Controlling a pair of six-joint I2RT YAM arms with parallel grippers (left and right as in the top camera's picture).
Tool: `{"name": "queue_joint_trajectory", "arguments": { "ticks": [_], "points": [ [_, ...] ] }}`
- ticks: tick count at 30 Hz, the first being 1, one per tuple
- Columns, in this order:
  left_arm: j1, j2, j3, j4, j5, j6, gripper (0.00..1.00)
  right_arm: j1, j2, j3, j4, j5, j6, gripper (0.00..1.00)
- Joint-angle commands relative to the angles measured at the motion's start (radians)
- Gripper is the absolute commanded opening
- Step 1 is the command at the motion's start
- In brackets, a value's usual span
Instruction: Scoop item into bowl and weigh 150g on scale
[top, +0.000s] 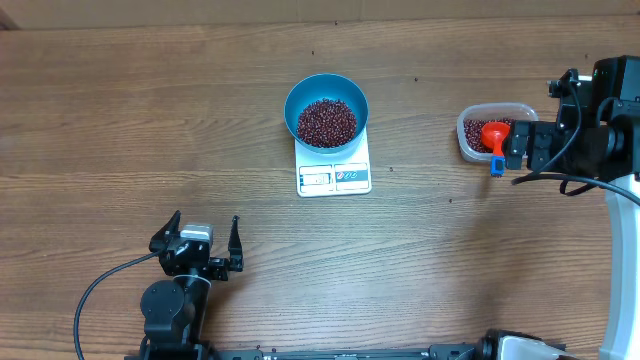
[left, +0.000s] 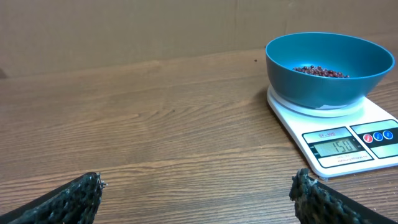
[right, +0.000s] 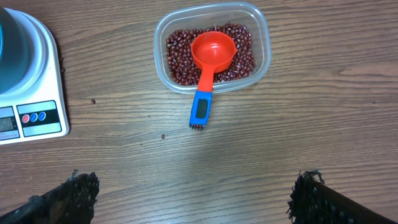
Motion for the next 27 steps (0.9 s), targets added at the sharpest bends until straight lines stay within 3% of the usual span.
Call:
{"name": "queue_joint_trajectory", "arguments": {
  "ticks": [1,27],
  "points": [
    [0.005,0.001,-0.002,-0.004,0.019,-0.014,1.00,0.004,0.000,0.021,0.003,-0.009,-0.001,1.00],
    [0.002,-0.074,-0.008,0.014,0.019,-0.014,1.00,0.004,0.000,0.021,0.003,-0.009,-0.001,1.00]
  ]
}}
